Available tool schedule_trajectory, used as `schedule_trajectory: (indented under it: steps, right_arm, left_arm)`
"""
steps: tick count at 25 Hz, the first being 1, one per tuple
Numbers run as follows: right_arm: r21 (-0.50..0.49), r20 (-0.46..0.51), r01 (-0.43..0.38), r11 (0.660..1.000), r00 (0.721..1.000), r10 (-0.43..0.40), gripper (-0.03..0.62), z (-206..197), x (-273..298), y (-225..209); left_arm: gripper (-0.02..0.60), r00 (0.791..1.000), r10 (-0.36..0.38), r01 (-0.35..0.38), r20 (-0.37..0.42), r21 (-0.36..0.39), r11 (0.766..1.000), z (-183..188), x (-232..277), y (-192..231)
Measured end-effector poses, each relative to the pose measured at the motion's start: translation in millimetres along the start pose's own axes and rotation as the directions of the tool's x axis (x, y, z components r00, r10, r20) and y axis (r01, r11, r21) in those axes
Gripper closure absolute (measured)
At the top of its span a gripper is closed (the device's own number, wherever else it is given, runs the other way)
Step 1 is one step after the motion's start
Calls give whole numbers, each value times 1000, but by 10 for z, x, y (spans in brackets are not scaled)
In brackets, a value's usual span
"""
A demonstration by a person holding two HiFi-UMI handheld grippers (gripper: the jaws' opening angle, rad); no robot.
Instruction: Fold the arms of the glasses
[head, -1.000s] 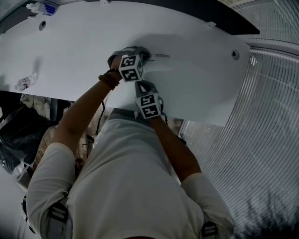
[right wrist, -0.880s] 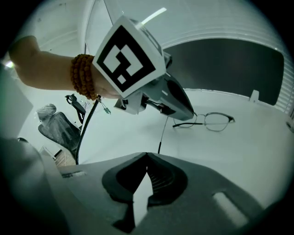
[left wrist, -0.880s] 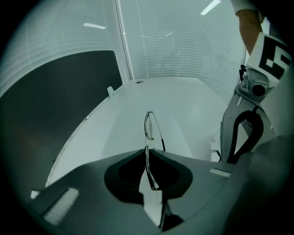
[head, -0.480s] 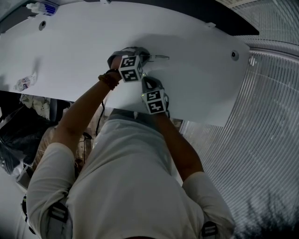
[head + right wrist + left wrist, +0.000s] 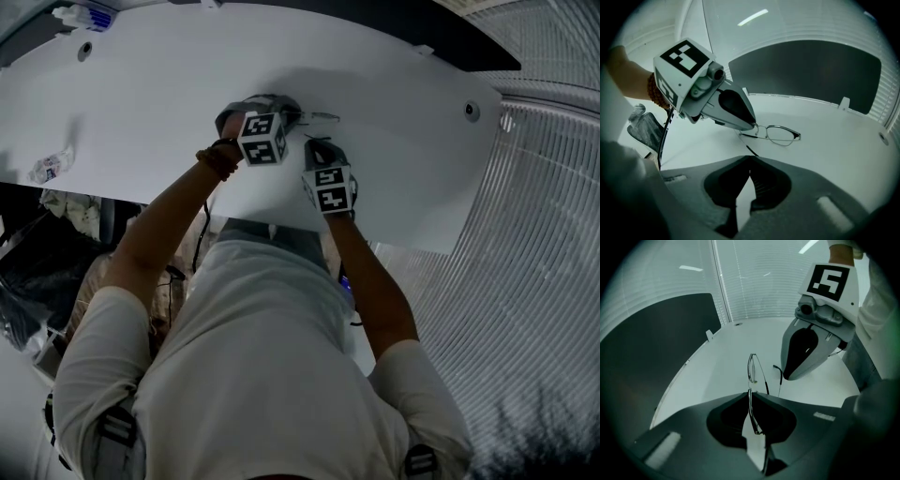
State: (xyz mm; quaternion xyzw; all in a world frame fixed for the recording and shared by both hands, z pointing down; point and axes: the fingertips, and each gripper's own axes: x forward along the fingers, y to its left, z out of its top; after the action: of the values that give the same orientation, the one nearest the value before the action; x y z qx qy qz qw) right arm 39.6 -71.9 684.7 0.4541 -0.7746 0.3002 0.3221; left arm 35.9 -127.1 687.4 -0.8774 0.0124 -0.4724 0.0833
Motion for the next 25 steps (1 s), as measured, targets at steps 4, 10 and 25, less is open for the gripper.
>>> schedule_trajectory:
  steps: [4, 10, 25]
  right_arm:
    - [-2, 3, 21, 1000, 1000, -21, 592, 59, 32, -162]
    - [-15, -3, 33, 999, 999, -33, 592, 117, 82, -283]
    - [100, -34, 89, 991, 996, -86, 592, -230, -131, -200]
  left_arm:
    - [554, 1000, 2, -2, -8, 27, 1000, -1, 12, -9]
    - [555, 1000, -14, 15, -17, 47, 999, -11, 17, -76]
    - [524, 998, 46, -39, -41, 160, 986, -81, 77, -301]
